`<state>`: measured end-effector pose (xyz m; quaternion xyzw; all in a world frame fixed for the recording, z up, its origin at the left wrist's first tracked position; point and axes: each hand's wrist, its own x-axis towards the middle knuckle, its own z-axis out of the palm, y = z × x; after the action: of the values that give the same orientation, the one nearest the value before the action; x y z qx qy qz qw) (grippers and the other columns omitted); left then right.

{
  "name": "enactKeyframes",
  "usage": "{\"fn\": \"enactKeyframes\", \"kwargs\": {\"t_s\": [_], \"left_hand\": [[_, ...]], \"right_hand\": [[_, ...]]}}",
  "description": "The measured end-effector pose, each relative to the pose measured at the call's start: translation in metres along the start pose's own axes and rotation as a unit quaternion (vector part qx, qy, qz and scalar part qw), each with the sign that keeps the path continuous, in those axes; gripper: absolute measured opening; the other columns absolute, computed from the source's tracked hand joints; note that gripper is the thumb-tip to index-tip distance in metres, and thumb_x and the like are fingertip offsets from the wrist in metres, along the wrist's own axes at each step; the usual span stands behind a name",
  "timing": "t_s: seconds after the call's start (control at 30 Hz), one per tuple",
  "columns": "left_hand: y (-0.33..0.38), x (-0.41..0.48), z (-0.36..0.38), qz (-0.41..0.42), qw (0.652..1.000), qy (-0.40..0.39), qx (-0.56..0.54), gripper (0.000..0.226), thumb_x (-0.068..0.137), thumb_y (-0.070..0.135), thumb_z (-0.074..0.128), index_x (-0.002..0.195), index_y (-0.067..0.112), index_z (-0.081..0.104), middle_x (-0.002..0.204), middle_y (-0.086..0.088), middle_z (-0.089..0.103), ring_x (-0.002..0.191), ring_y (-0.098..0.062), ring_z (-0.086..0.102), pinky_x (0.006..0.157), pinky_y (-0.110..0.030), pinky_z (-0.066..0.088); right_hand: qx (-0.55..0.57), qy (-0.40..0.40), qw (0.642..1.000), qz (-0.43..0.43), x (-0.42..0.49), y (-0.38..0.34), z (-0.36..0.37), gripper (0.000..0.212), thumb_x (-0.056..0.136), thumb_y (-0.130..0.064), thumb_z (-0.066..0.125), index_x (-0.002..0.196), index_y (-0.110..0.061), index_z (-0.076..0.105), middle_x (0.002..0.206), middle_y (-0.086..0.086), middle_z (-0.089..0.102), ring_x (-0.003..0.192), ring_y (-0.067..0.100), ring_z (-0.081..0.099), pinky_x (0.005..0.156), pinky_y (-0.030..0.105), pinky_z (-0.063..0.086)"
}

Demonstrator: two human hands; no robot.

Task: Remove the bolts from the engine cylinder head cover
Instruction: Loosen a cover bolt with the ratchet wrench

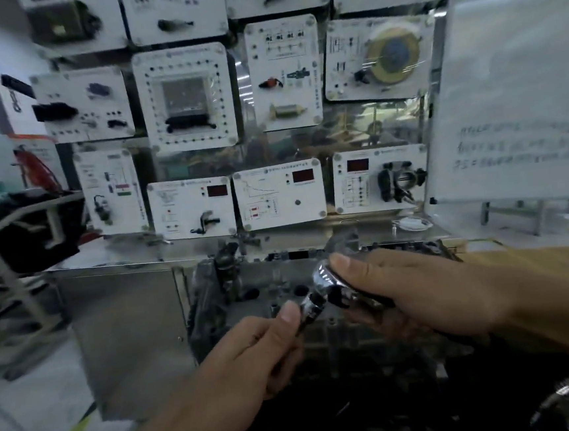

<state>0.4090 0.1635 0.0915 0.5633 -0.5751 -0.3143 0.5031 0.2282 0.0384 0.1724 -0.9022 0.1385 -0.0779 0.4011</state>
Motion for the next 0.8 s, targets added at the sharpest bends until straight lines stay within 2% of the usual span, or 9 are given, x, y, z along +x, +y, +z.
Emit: {"fn": "enactKeyframes", "kwargs": {"t_s": [0.17,0.23,0.3,0.33,0.4,0.47,0.57,0.7,0.8], "left_hand": [[0.001,0.029,0.022,-0.064,0.978,0.006,-0.196,0.063,0.063,0.068,0.074,0.068,0.008,0.054,0.051,-0.007,0.043,0.035,-0.015,0.037,0.038,-0.018,0.031],[0.013,0.053,0.034,-0.060,0.961,0.030,-0.268,0.063,0.061,0.063,0.074,0.064,0.003,0.056,0.043,-0.008,0.040,0.026,-0.013,0.035,0.031,-0.015,0.027],[0.035,0.068,0.038,-0.067,0.953,-0.024,-0.296,0.071,0.080,0.075,0.053,0.054,0.010,0.063,0.038,-0.004,0.036,0.024,-0.015,0.030,0.028,-0.018,0.023],[0.046,0.075,0.037,-0.048,0.960,-0.073,-0.264,0.074,0.083,0.079,0.040,0.055,0.014,0.061,0.040,0.000,0.033,0.028,-0.016,0.025,0.031,-0.021,0.022],[0.068,0.088,0.032,-0.008,0.976,-0.097,-0.194,0.073,0.079,0.084,0.037,0.056,0.017,0.054,0.043,0.004,0.028,0.036,-0.014,0.020,0.038,-0.023,0.018],[0.085,0.110,0.026,0.015,0.990,-0.021,-0.138,0.066,0.081,0.079,0.043,0.051,0.020,0.047,0.042,0.006,0.029,0.035,-0.012,0.020,0.038,-0.022,0.017],[0.104,0.142,0.024,0.037,0.993,0.057,-0.092,0.056,0.087,0.066,0.049,0.051,0.025,0.038,0.044,0.007,0.029,0.037,-0.011,0.021,0.038,-0.021,0.019],[0.087,0.162,0.016,0.051,0.983,0.147,-0.096,0.045,0.089,0.044,0.048,0.049,0.024,0.045,0.044,0.009,0.034,0.036,-0.008,0.026,0.044,-0.027,0.022],[0.069,0.168,0.013,0.062,0.971,0.196,-0.124,0.039,0.089,0.041,0.047,0.054,0.025,0.042,0.043,0.012,0.032,0.037,-0.007,0.024,0.045,-0.028,0.020]], "right_hand": [[-0.072,0.000,0.997,-0.010,-0.013,-0.005,-0.007,0.076,0.099,-0.061,0.024,0.066,0.004,0.044,0.065,0.029,0.039,0.057,0.040,0.038,0.060,0.041,0.037],[-0.115,0.040,0.993,-0.002,-0.019,-0.005,-0.012,0.075,0.095,-0.065,0.023,0.068,0.000,0.047,0.067,0.026,0.042,0.058,0.035,0.044,0.061,0.042,0.041],[-0.168,0.094,0.981,-0.001,-0.018,-0.008,-0.024,0.069,0.092,-0.067,0.020,0.064,-0.010,0.048,0.061,0.008,0.044,0.055,0.019,0.045,0.055,0.031,0.042],[-0.193,0.114,0.975,-0.003,-0.014,-0.010,-0.032,0.072,0.093,-0.066,0.019,0.065,-0.008,0.052,0.060,0.004,0.045,0.053,0.014,0.044,0.052,0.024,0.040],[-0.235,0.166,0.958,-0.011,-0.001,-0.017,-0.052,0.076,0.100,-0.058,0.019,0.070,0.000,0.057,0.059,0.007,0.049,0.048,0.010,0.043,0.049,0.015,0.036],[-0.265,0.231,0.935,-0.033,0.011,-0.025,-0.071,0.067,0.106,-0.046,0.024,0.065,-0.002,0.054,0.057,0.009,0.051,0.045,0.011,0.042,0.045,0.015,0.034],[-0.283,0.272,0.919,-0.046,0.022,-0.029,-0.092,0.055,0.107,-0.033,0.036,0.075,0.005,0.061,0.062,0.007,0.062,0.049,0.012,0.051,0.046,0.018,0.040],[-0.391,0.222,0.892,-0.030,0.020,-0.020,-0.091,0.024,0.100,-0.026,0.053,0.095,-0.009,0.068,0.078,0.001,0.065,0.065,0.016,0.058,0.063,0.034,0.047],[-0.433,0.250,0.866,-0.014,0.020,0.001,-0.090,0.025,0.098,-0.031,0.056,0.119,-0.022,0.065,0.097,-0.007,0.065,0.083,0.013,0.058,0.077,0.034,0.048]]}}
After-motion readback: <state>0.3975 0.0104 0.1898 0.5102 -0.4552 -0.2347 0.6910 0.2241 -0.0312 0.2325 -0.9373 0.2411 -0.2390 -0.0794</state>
